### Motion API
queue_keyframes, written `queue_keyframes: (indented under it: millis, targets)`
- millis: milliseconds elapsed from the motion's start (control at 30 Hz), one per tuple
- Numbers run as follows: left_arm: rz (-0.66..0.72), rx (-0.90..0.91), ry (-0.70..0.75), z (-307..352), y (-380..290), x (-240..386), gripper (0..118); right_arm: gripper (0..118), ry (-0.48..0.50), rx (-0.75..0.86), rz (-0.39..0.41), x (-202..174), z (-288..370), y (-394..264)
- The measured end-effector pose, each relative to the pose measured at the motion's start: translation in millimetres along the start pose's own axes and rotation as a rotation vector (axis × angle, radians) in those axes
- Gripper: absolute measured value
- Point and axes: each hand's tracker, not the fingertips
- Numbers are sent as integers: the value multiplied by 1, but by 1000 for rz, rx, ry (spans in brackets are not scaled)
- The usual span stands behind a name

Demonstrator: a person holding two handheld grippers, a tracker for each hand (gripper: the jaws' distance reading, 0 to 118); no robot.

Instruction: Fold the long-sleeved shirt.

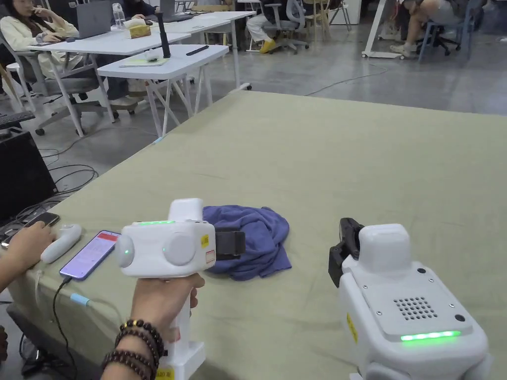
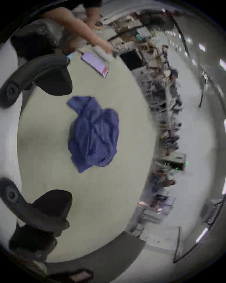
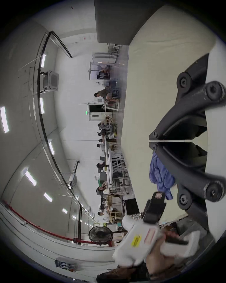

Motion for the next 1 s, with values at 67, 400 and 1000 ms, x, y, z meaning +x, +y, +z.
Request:
queue_keyframes:
  millis: [67,400,1000]
  targets:
    - [-62,-49,26,-49,7,-2,118,0,-23,-23,13,3,-6,-6]
    - [-142,-176,72,-189,10,-16,43,0,-73,-118,8,22,-35,-26]
    - [-214,60,-551,-60,38,184,9,0,-283,-76,-106,111,35,-19]
